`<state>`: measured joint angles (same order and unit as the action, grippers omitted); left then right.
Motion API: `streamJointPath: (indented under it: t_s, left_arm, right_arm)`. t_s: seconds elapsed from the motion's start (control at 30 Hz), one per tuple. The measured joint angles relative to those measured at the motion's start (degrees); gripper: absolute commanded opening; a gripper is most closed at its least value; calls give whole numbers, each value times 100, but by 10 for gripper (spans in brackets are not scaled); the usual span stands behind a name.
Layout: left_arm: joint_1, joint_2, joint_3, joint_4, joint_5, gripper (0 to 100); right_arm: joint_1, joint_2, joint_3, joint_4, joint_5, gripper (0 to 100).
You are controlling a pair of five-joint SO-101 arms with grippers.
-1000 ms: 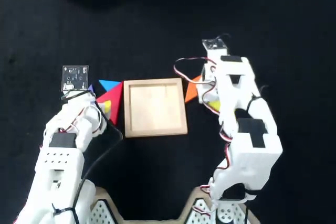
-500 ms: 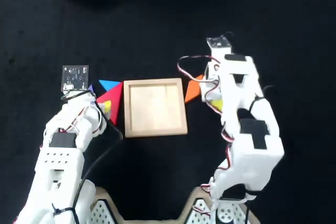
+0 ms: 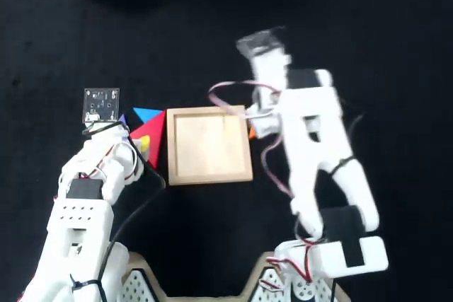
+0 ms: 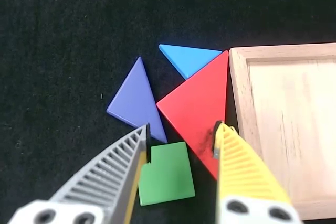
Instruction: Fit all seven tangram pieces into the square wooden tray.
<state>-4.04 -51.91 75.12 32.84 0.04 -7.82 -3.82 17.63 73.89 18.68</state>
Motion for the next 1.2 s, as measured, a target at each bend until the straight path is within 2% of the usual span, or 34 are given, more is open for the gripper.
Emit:
streamJointPath:
  t_s: [0.1,0.3,0.4,0.63,0.87,1.07,1.2]
  left_arm:
    - [0,0,0,0,0,209]
    - [0,0,0,0,0,209]
    - [-316,0,0,-18,0,209]
    - [-1670,0,360,-774,0,209]
    - [-2066,0,519,-1046,0,209]
    - [-2127,0,519,-1055,0,209]
    - [-2127,0,519,-1055,0,209]
  right_arm:
    - [-554,0,114,44,642,241]
    - [-958,35,114,-149,870,244]
    - [-1178,35,114,-246,1187,244]
    - [-1987,35,413,-255,3165,244]
    - [-2374,35,413,-211,4923,244]
    - [-2365,343,413,334,6602,244]
    - [-2365,941,229,325,6813,244]
